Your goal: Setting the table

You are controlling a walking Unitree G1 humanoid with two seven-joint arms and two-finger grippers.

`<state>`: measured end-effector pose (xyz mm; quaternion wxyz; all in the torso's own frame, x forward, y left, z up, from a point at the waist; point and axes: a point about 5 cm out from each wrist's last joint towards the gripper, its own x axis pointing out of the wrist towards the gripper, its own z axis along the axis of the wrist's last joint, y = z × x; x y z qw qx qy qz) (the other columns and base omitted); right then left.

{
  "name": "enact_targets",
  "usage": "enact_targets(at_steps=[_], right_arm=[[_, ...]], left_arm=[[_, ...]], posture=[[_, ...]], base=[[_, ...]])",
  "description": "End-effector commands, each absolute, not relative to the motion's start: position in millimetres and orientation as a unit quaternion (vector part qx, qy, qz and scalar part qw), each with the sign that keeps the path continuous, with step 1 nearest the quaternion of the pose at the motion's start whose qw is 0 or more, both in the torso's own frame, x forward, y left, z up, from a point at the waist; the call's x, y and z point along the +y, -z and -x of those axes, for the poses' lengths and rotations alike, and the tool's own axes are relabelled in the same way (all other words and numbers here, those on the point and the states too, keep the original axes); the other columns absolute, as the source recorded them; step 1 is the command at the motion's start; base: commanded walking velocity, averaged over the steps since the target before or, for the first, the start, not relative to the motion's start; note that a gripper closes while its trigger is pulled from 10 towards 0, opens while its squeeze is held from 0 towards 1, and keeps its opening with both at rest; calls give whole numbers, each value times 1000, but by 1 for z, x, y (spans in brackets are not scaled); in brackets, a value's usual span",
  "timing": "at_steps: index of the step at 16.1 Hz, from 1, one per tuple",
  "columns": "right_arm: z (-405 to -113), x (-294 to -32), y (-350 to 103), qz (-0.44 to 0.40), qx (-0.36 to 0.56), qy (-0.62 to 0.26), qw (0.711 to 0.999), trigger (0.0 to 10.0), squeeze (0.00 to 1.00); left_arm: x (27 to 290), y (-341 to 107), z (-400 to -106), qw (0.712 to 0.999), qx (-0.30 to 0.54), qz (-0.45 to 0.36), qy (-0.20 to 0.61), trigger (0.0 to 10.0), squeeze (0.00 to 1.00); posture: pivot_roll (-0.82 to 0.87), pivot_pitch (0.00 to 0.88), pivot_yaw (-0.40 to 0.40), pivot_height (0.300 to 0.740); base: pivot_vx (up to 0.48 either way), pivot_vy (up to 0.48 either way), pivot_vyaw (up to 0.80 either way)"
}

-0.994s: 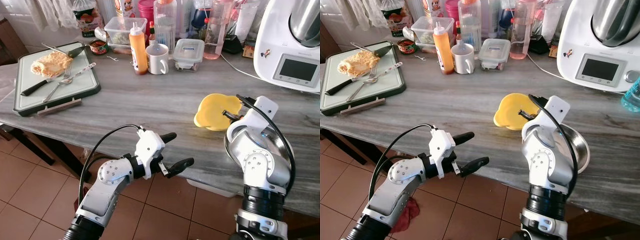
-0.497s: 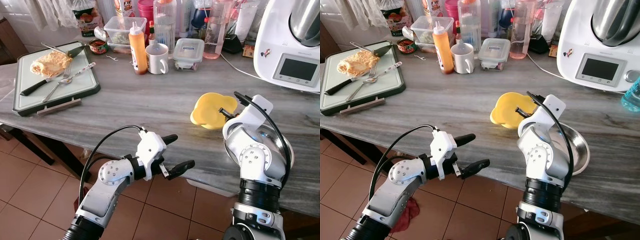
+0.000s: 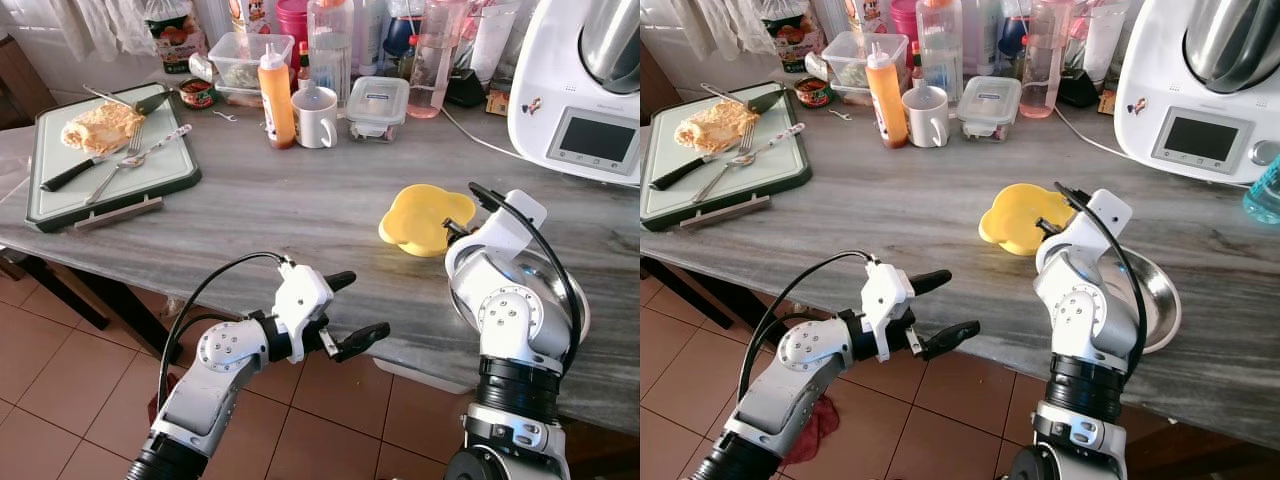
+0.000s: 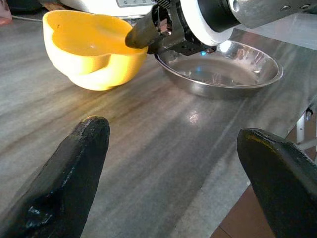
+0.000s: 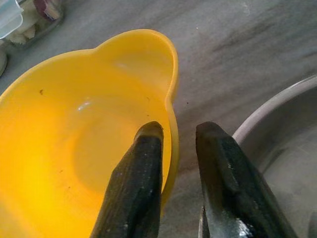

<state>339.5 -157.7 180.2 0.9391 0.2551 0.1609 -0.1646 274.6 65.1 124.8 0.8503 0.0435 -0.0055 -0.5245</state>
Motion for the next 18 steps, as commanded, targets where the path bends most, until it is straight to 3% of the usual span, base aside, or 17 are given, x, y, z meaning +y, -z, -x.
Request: enact_targets(at_steps=[1, 18], right_arm=[[-340, -156, -178, -259, 174, 167, 935, 10000, 1000], [-341, -151, -210, -211, 90, 123, 966, 10000, 1000]], left_arm=[[64, -125, -271, 845, -4, -50, 532, 10000, 0], [63, -123, -274, 846, 1, -49, 531, 10000, 0]], posture=[[-26, 152, 33, 740], [-26, 130, 33, 740]], base=[[0, 0, 0], [0, 0, 0]])
